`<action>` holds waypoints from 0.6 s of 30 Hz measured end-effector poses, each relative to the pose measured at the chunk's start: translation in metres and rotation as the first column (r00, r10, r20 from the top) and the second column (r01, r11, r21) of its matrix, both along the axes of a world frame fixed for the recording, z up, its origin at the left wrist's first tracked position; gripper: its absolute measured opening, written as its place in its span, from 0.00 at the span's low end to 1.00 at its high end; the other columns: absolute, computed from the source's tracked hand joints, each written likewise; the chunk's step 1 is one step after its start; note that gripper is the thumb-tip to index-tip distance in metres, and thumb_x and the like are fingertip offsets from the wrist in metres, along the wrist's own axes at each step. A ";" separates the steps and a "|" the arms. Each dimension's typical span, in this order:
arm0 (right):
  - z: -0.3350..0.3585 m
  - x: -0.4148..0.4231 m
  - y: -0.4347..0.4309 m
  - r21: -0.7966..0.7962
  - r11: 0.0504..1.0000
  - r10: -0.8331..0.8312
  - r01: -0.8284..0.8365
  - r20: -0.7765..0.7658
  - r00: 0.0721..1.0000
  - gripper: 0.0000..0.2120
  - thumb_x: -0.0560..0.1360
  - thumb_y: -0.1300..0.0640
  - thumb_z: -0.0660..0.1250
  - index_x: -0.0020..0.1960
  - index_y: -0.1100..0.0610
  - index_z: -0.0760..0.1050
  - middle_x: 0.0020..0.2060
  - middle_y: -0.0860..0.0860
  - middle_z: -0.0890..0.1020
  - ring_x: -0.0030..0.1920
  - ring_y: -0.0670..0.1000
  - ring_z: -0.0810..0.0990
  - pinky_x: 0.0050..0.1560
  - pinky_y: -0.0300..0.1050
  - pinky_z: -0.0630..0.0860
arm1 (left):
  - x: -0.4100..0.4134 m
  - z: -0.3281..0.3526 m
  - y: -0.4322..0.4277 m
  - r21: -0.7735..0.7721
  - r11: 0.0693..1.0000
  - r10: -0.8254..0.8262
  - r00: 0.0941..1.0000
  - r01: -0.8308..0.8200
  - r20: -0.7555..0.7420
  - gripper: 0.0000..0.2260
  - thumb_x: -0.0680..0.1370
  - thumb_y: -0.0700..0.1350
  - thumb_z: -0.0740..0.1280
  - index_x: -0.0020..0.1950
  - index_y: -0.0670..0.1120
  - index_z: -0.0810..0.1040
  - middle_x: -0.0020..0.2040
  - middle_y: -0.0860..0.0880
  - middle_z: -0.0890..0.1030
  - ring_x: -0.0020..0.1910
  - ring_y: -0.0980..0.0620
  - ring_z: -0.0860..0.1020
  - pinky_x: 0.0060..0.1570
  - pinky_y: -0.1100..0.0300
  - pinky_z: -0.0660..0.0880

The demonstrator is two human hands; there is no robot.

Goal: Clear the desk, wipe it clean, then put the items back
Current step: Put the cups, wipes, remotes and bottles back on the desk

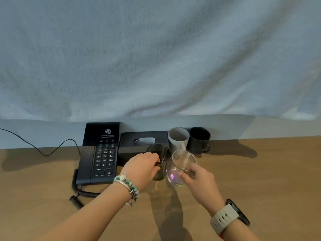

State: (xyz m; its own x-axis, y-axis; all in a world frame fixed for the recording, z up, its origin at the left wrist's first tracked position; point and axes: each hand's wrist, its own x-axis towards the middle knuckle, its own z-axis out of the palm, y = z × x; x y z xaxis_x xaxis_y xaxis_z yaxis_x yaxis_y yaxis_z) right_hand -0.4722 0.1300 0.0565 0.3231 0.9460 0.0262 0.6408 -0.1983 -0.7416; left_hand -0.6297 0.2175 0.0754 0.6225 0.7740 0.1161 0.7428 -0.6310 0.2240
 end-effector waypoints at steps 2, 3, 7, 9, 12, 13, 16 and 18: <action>-0.005 0.024 -0.003 0.008 1.000 -0.024 0.024 -0.011 1.000 0.10 0.76 0.52 0.66 0.37 0.49 0.69 0.34 0.46 0.75 0.35 0.43 0.72 0.33 0.30 0.69 | 0.024 -0.002 -0.003 -0.006 1.000 -0.008 1.000 0.008 0.002 0.09 0.81 0.50 0.57 0.57 0.50 0.72 0.52 0.53 0.75 0.51 0.54 0.74 0.49 0.64 0.67; -0.007 0.036 -0.005 0.005 1.000 -0.031 0.031 -0.017 0.999 0.10 0.76 0.52 0.66 0.37 0.50 0.69 0.34 0.46 0.74 0.34 0.42 0.71 0.34 0.30 0.69 | 0.037 -0.003 -0.005 -0.011 1.000 -0.011 1.000 0.011 -0.001 0.09 0.81 0.50 0.58 0.58 0.50 0.72 0.52 0.53 0.75 0.51 0.54 0.74 0.49 0.64 0.68; -0.011 0.096 -0.010 -0.016 1.000 -0.003 0.002 -0.035 0.999 0.12 0.75 0.51 0.67 0.35 0.49 0.68 0.32 0.44 0.73 0.33 0.41 0.70 0.34 0.27 0.68 | 0.094 -0.011 -0.010 -0.027 1.000 0.001 1.000 -0.002 -0.012 0.09 0.81 0.50 0.58 0.58 0.49 0.72 0.53 0.52 0.75 0.51 0.53 0.74 0.50 0.62 0.69; -0.015 0.131 -0.009 -0.031 0.999 0.015 -0.015 -0.018 1.000 0.13 0.75 0.51 0.68 0.35 0.48 0.68 0.32 0.44 0.72 0.32 0.41 0.70 0.33 0.28 0.68 | 0.126 -0.017 -0.014 -0.039 0.999 0.026 1.000 -0.027 -0.011 0.09 0.81 0.50 0.58 0.57 0.49 0.72 0.53 0.51 0.75 0.52 0.53 0.74 0.50 0.62 0.68; -0.024 0.178 -0.009 -0.039 0.999 0.026 -0.025 0.016 1.000 0.10 0.75 0.50 0.68 0.37 0.49 0.70 0.33 0.44 0.75 0.33 0.41 0.72 0.31 0.31 0.67 | 0.170 -0.025 -0.021 -0.073 0.996 0.052 0.998 -0.053 -0.018 0.09 0.80 0.49 0.58 0.57 0.49 0.71 0.54 0.51 0.75 0.52 0.52 0.74 0.51 0.61 0.68; -0.026 0.192 -0.010 -0.050 0.998 0.030 -0.029 0.016 0.999 0.09 0.75 0.50 0.68 0.38 0.49 0.70 0.34 0.44 0.75 0.34 0.41 0.72 0.31 0.31 0.67 | 0.184 -0.028 -0.023 -0.085 0.994 0.062 0.998 -0.063 -0.022 0.09 0.80 0.49 0.58 0.57 0.49 0.71 0.54 0.51 0.75 0.52 0.52 0.74 0.51 0.60 0.69; -0.033 0.229 -0.007 -0.079 0.996 0.046 -0.044 0.019 0.999 0.07 0.76 0.52 0.67 0.40 0.49 0.71 0.35 0.43 0.75 0.36 0.40 0.73 0.31 0.30 0.66 | 0.221 -0.035 -0.027 -0.098 0.991 0.083 0.995 -0.087 -0.048 0.08 0.80 0.49 0.58 0.57 0.48 0.71 0.55 0.50 0.75 0.52 0.50 0.74 0.51 0.59 0.69; -0.039 0.247 -0.003 -0.096 0.995 0.033 -0.032 0.007 0.999 0.06 0.75 0.52 0.67 0.42 0.50 0.72 0.36 0.44 0.76 0.37 0.41 0.74 0.33 0.32 0.67 | 0.240 -0.041 -0.025 -0.108 0.989 0.098 0.993 -0.105 -0.062 0.08 0.81 0.48 0.58 0.56 0.48 0.72 0.55 0.49 0.75 0.52 0.50 0.74 0.51 0.58 0.70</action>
State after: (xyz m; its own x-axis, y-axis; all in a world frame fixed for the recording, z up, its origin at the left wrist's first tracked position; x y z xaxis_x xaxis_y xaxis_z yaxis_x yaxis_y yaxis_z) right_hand -0.2257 0.1266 0.0174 0.2922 0.9543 -0.0627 0.6545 -0.2473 -0.7144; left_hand -0.3898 0.1921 0.0342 0.5432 0.8396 -0.0069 0.8150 -0.5253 0.2447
